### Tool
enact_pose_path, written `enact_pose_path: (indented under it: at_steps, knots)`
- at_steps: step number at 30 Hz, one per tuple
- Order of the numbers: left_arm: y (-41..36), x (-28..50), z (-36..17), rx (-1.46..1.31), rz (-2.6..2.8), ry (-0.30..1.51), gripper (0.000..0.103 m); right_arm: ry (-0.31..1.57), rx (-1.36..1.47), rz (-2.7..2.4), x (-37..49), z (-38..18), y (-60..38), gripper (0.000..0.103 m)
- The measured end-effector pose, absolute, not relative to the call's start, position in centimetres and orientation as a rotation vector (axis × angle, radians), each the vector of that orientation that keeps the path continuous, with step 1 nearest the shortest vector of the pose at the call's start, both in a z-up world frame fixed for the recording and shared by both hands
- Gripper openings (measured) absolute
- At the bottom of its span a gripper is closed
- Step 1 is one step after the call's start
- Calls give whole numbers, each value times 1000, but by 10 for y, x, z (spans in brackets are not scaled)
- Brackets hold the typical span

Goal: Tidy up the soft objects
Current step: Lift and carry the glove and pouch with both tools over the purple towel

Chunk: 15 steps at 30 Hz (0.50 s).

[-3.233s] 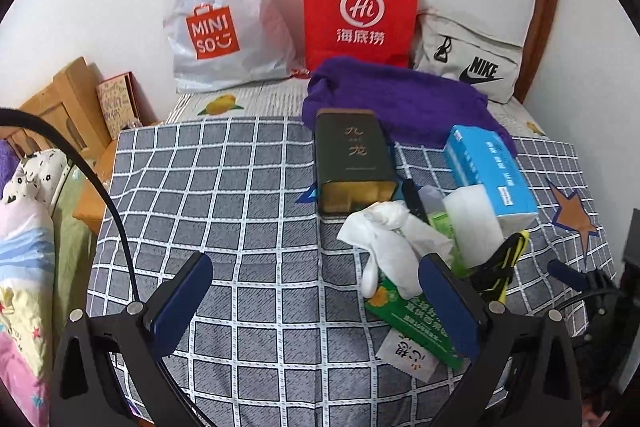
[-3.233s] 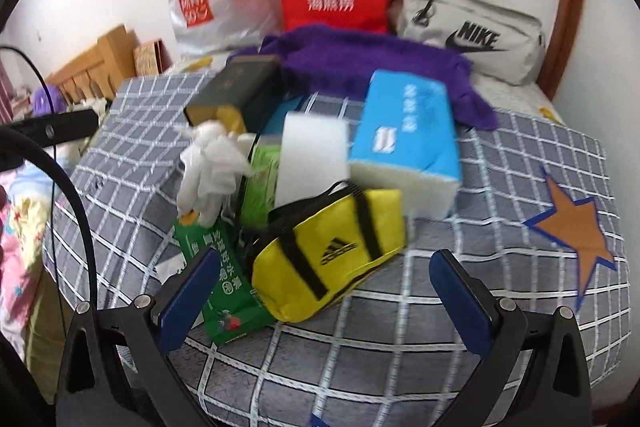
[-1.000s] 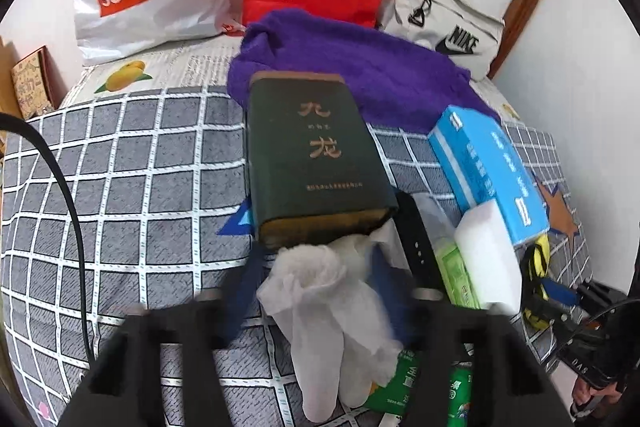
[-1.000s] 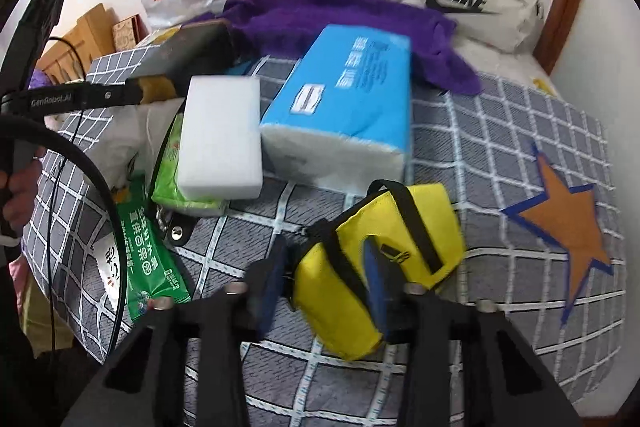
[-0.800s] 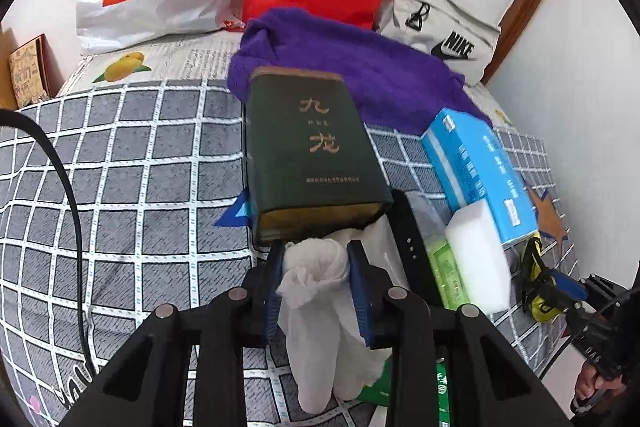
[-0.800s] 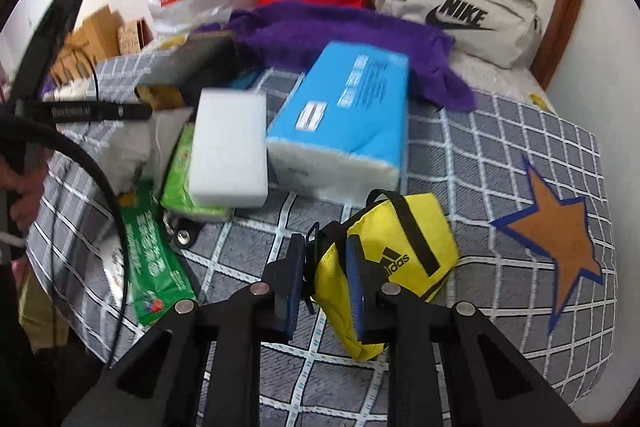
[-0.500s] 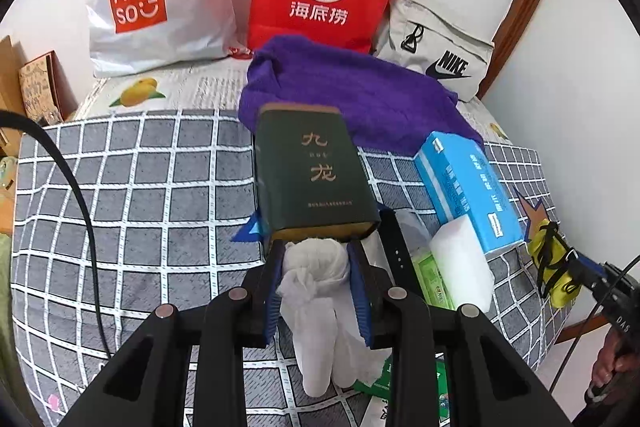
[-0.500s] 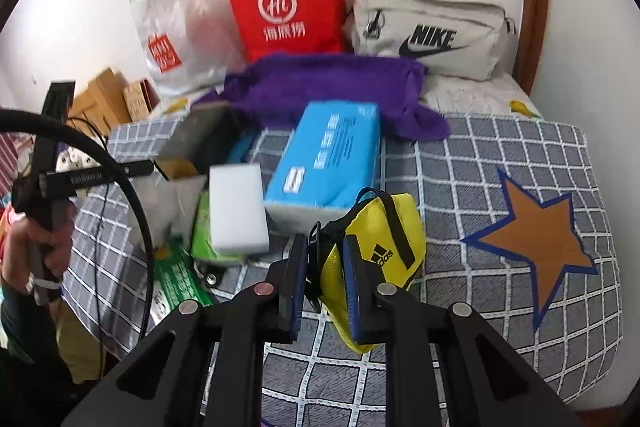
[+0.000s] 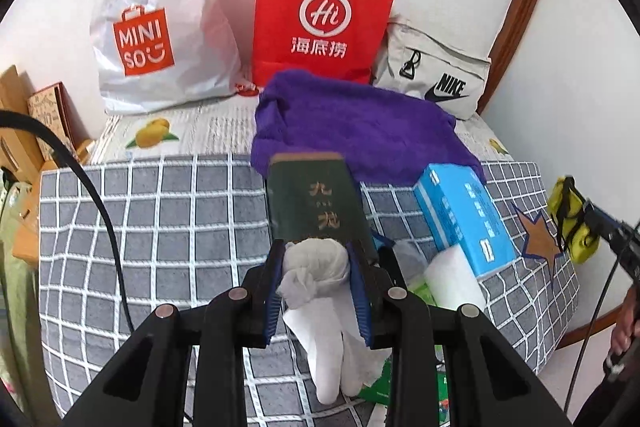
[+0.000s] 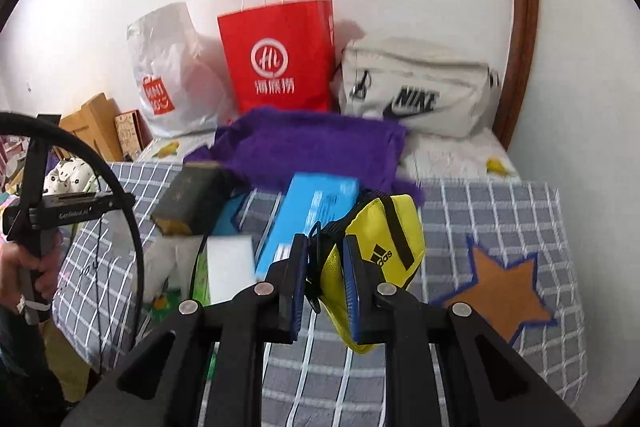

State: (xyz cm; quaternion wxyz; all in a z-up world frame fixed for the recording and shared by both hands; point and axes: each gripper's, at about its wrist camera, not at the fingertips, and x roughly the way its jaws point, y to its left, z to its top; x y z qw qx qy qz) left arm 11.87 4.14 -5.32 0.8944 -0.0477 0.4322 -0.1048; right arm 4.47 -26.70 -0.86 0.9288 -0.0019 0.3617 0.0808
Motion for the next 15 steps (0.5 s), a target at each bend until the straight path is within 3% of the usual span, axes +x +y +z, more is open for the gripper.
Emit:
enact_pose_path:
  at_steps: [15]
  knots:
    - [40,167,-21,-81,-236,852,29,693,-45,162,162,-1,-253,17]
